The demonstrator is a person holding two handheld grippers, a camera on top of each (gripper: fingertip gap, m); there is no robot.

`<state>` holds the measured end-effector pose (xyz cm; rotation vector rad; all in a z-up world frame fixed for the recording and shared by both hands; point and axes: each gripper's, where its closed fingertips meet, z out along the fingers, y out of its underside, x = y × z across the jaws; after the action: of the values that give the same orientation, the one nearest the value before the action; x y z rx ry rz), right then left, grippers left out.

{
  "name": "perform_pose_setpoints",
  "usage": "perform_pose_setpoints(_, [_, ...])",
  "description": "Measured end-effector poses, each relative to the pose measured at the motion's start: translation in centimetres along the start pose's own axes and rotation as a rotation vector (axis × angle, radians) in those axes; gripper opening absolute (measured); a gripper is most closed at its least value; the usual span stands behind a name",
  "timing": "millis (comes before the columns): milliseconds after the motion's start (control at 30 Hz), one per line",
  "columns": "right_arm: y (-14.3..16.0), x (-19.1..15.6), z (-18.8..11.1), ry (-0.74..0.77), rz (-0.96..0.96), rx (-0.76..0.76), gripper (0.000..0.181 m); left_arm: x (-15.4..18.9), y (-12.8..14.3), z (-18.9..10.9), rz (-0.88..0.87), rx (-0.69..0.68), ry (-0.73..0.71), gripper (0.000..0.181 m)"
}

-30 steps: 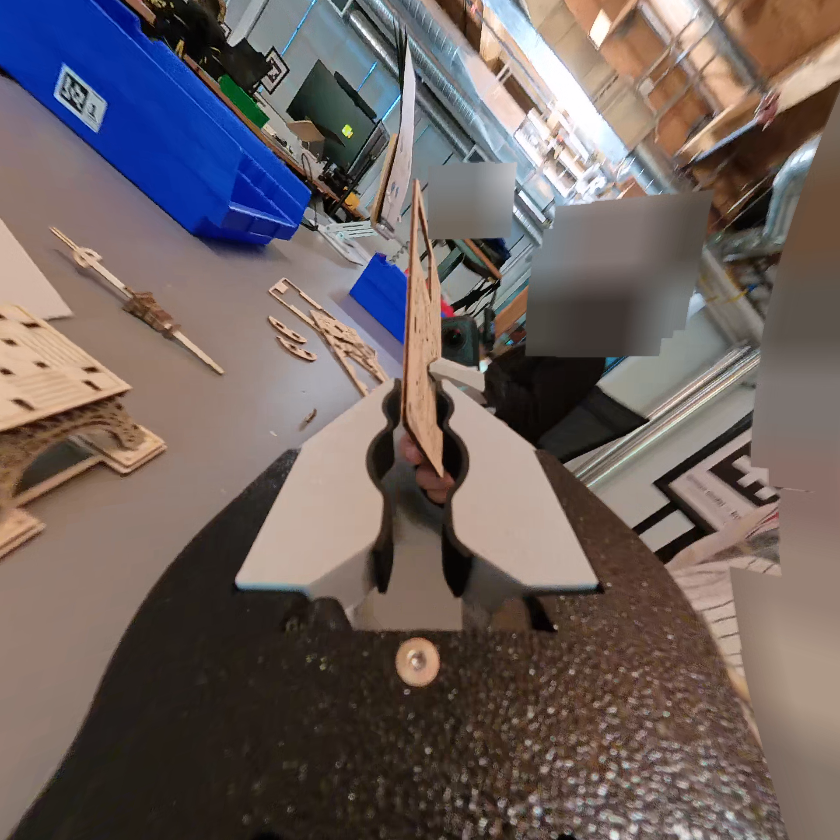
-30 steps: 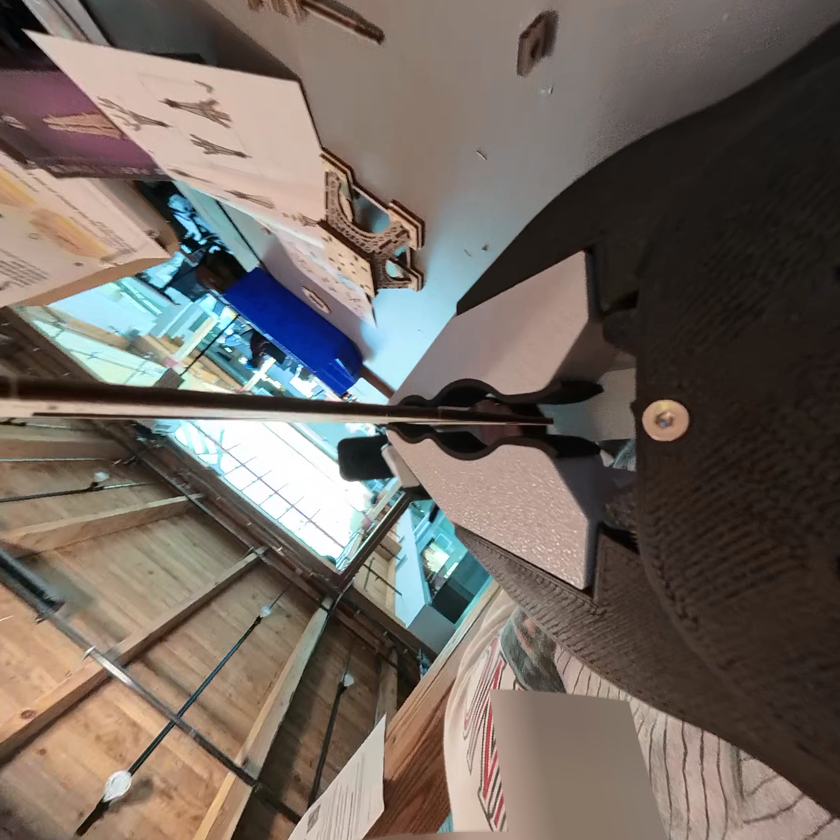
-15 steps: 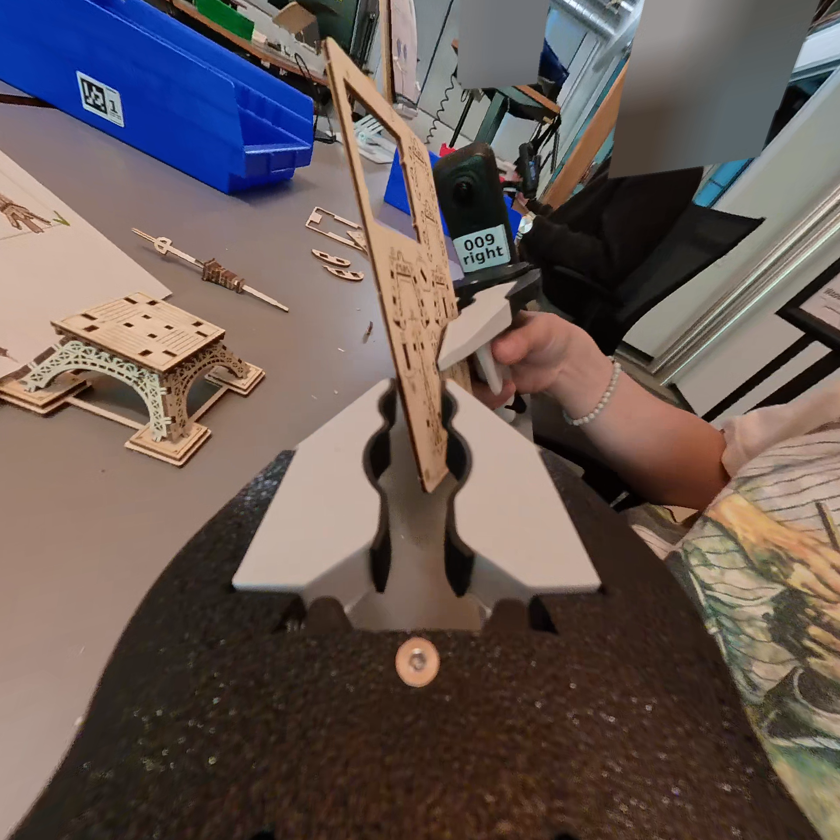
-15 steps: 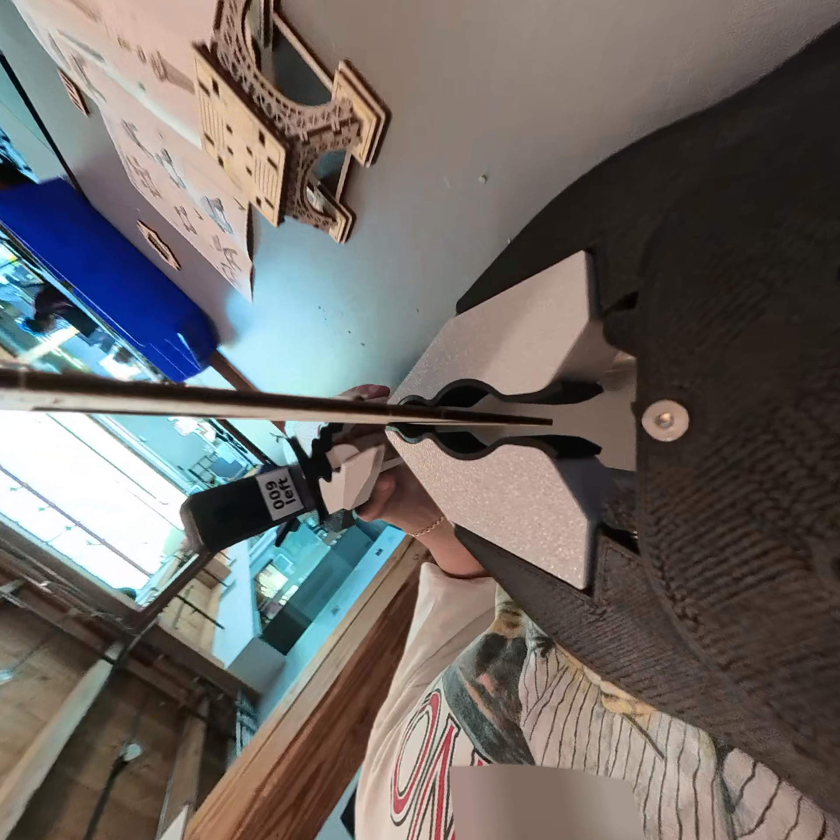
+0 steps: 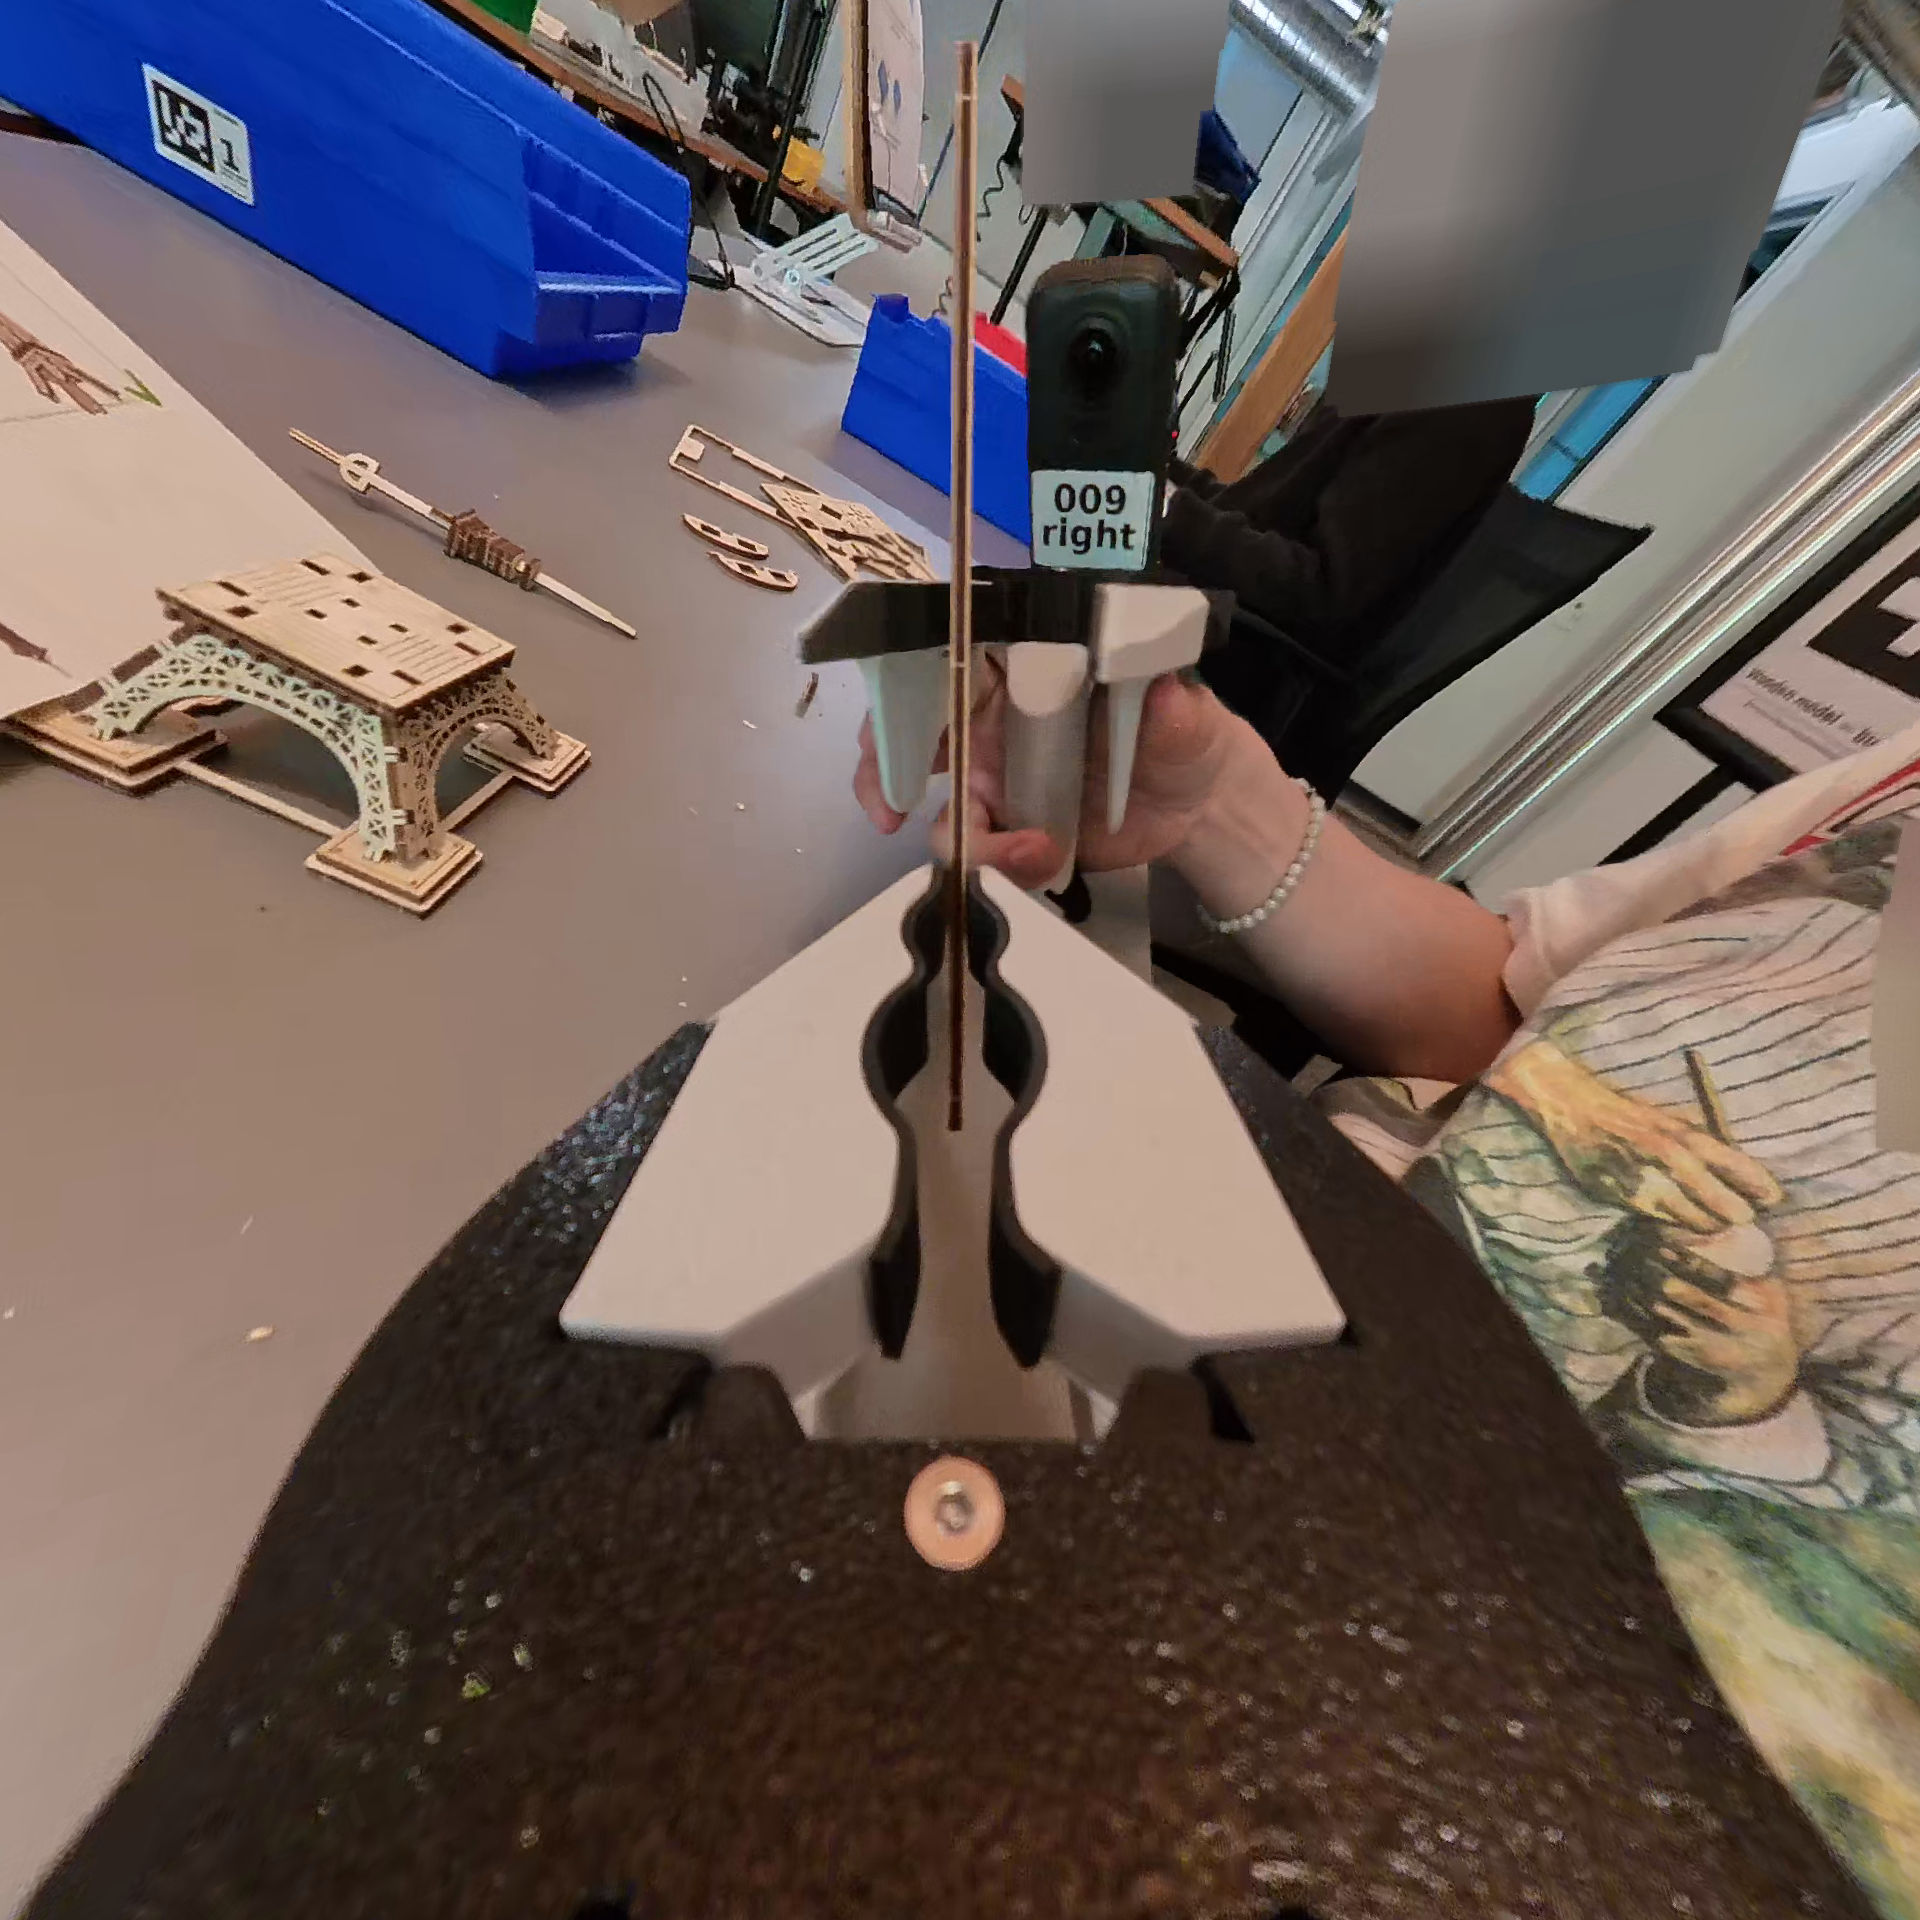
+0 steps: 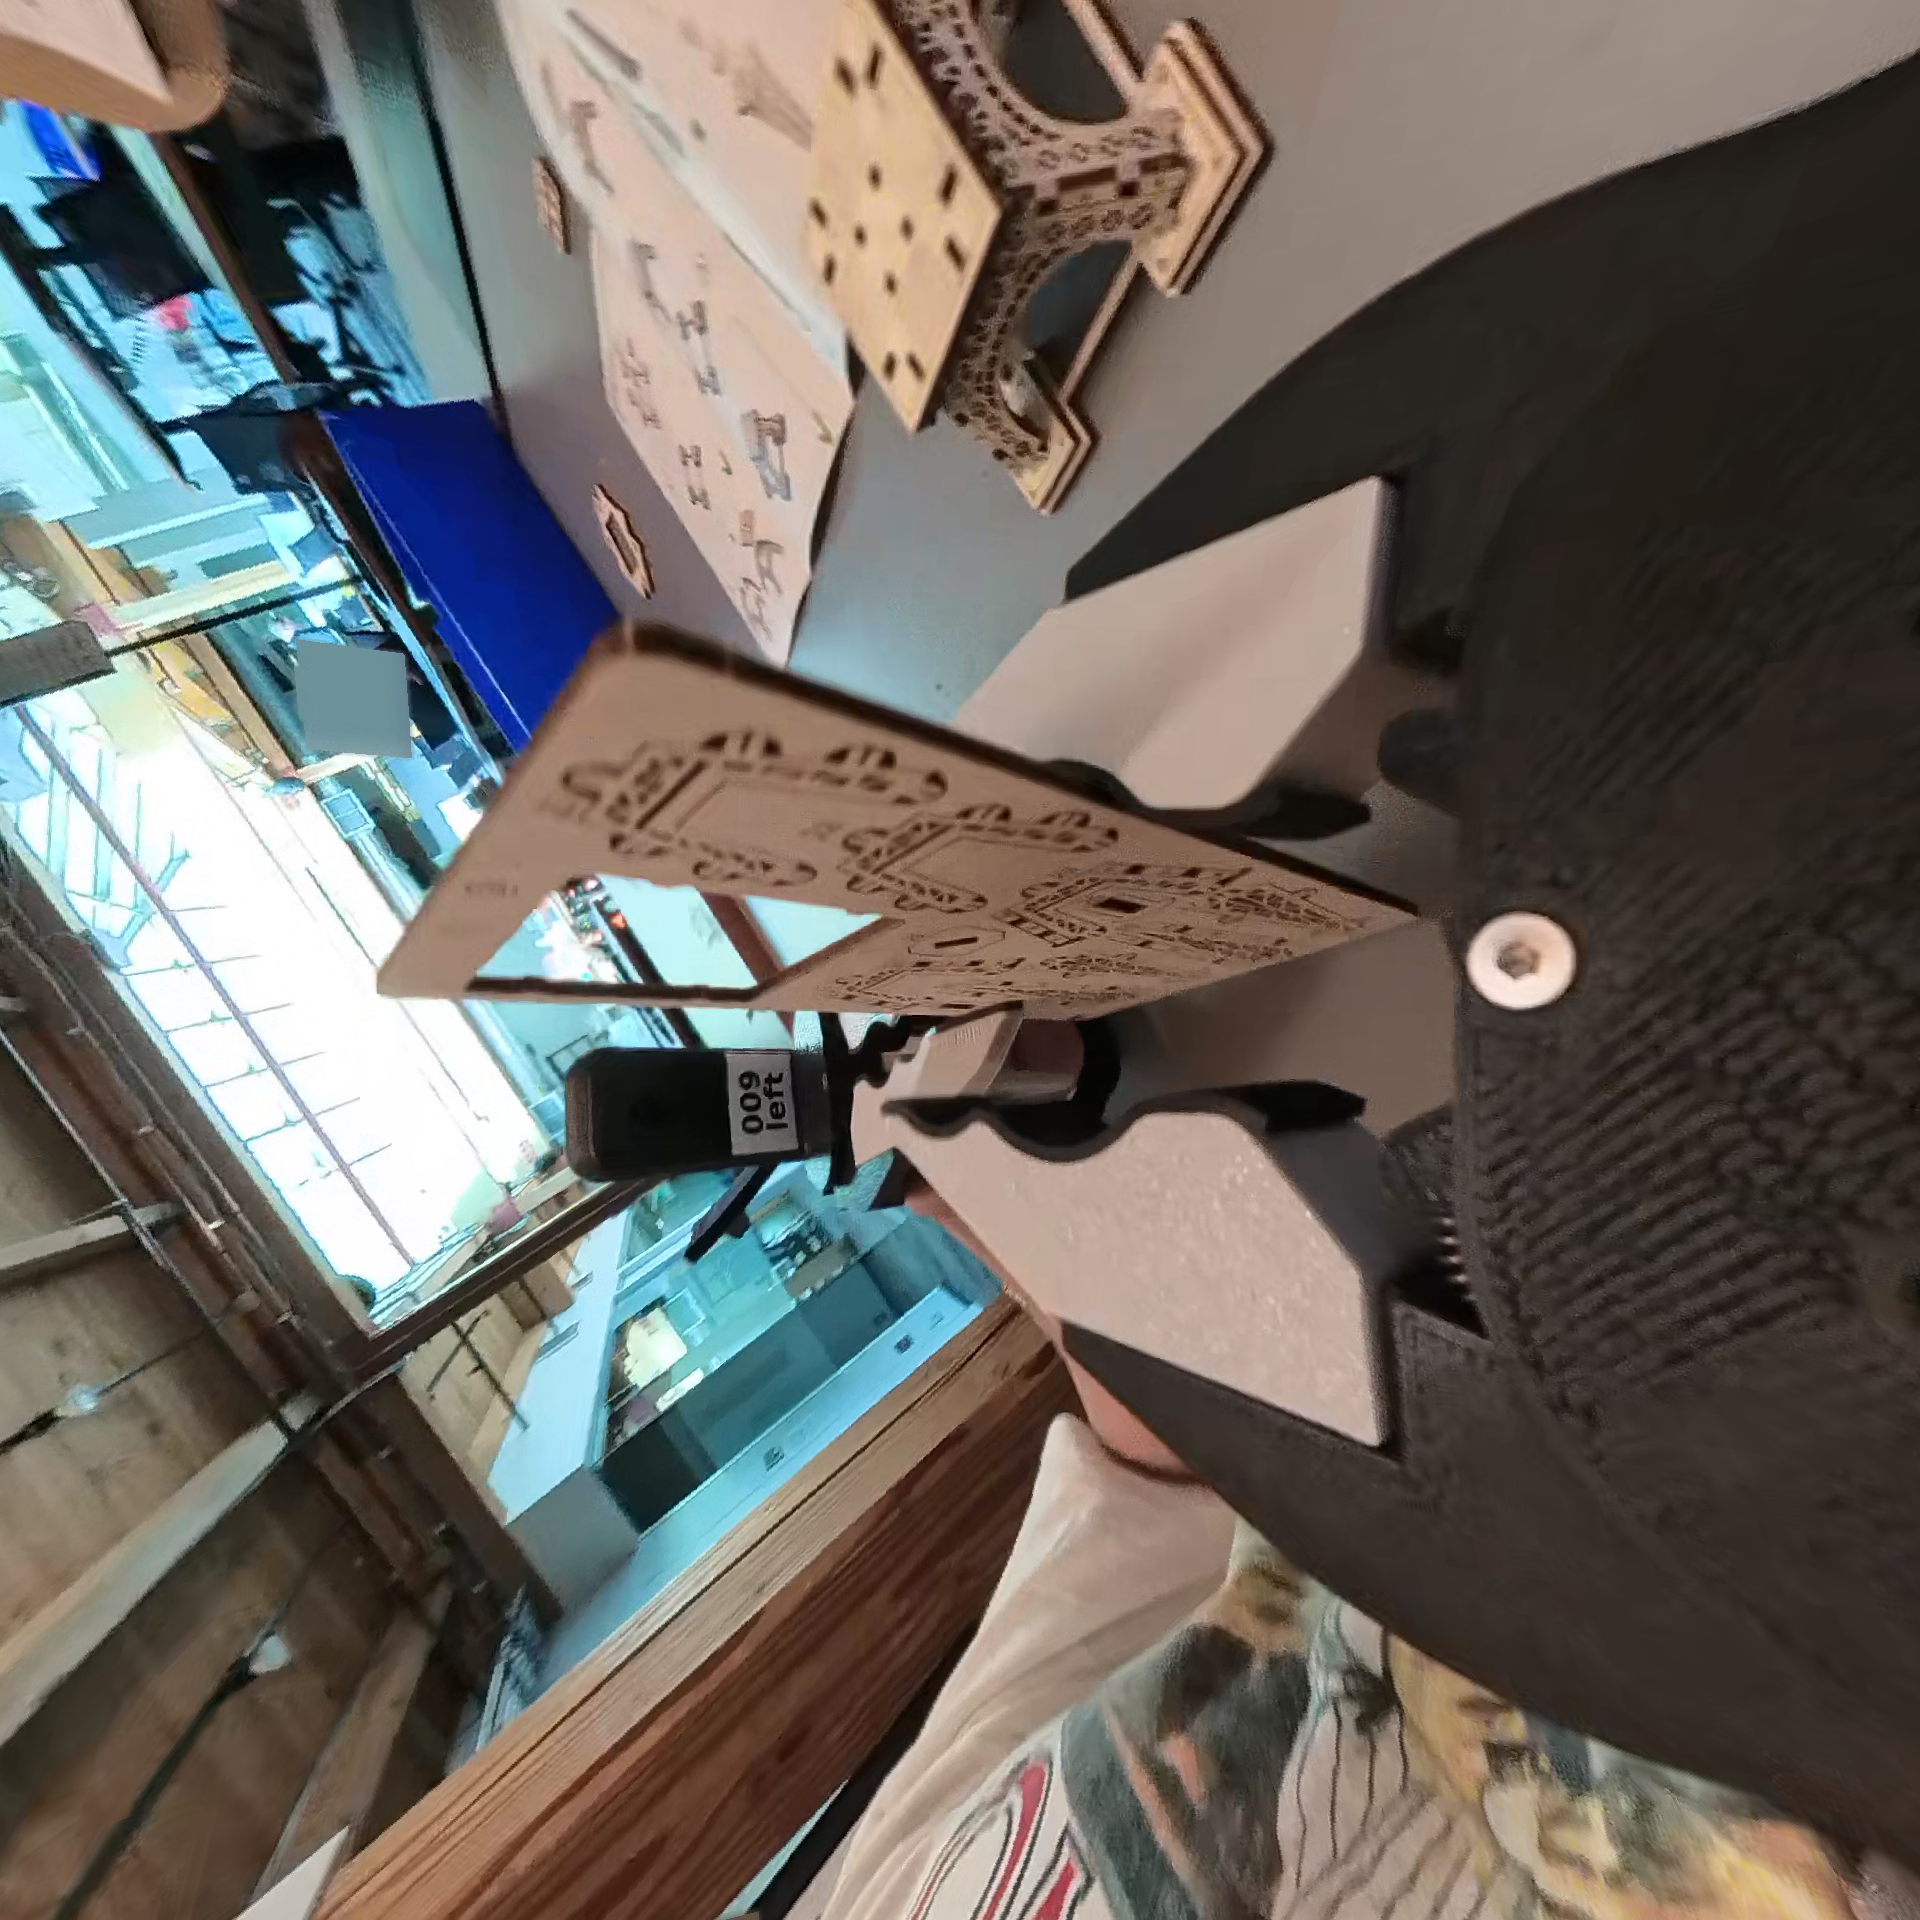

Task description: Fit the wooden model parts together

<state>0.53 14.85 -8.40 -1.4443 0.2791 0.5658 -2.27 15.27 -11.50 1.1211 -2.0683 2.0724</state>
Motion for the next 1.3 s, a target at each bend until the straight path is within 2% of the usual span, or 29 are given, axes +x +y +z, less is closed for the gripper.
perform_pose_setpoints(67, [0.1,-0.5,0.8,-0.015,-0.089,-0.018,0.055,-0.1,-0.4,-0.8,-0.025,0.032,0.009,0.000])
perform_pose_setpoints(200, [-0.1,-0.3,2.2,0.000,-0.216,-0.068,0.047,-0.4,-2.3,-2.6,-0.090,0.152,0.028,0.000])
perform_pose_setpoints(300, [0.2,0.0,3.2,-0.018,-0.242,-0.094,0.048,-0.9,-2.8,-3.6,-0.093,0.189,0.002,0.000])
perform_pose_setpoints(433, [0.5,-0.3,3.7,-0.063,-0.192,-0.077,0.018,-0.7,-3.2,-4.4,-0.085,0.223,0.009,0.000])
perform_pose_setpoints(500, [0.7,-0.1,3.7,-0.068,-0.139,-0.096,0.012,-0.9,-3.2,-4.5,-0.088,0.225,-0.007,0.000])
perform_pose_setpoints(567, [1.2,-0.6,3.4,-0.113,-0.088,-0.130,0.002,-1.2,-2.6,-4.2,-0.079,0.194,-0.028,0.002])
perform_pose_setpoints(633, [2.2,-0.4,3.0,-0.108,-0.035,-0.201,0.000,-1.6,-1.7,-3.8,-0.060,0.137,-0.067,0.004])
perform_pose_setpoints(800, [5.1,1.4,1.4,-0.006,0.036,-0.417,0.002,-2.3,-0.5,-3.5,0.063,0.019,-0.178,0.015])
perform_pose_setpoints(967, [5.6,2.8,0.4,0.043,0.167,-0.440,0.002,-1.7,-0.1,-3.3,0.328,-0.066,-0.253,0.005])
perform_pose_setpoints(1067, [6.1,3.1,-0.2,0.051,0.232,-0.469,0.003,-1.4,1.0,-2.6,0.473,-0.164,-0.293,0.000])
perform_pose_setpoints(1200, [6.3,3.2,-0.8,0.052,0.276,-0.472,0.002,-1.9,3.1,-2.1,0.585,-0.340,-0.346,0.000])
perform_pose_setpoints(1300, [6.4,3.2,-1.3,0.052,0.302,-0.474,0.003,-1.5,4.2,-1.2,0.647,-0.411,-0.316,0.000])
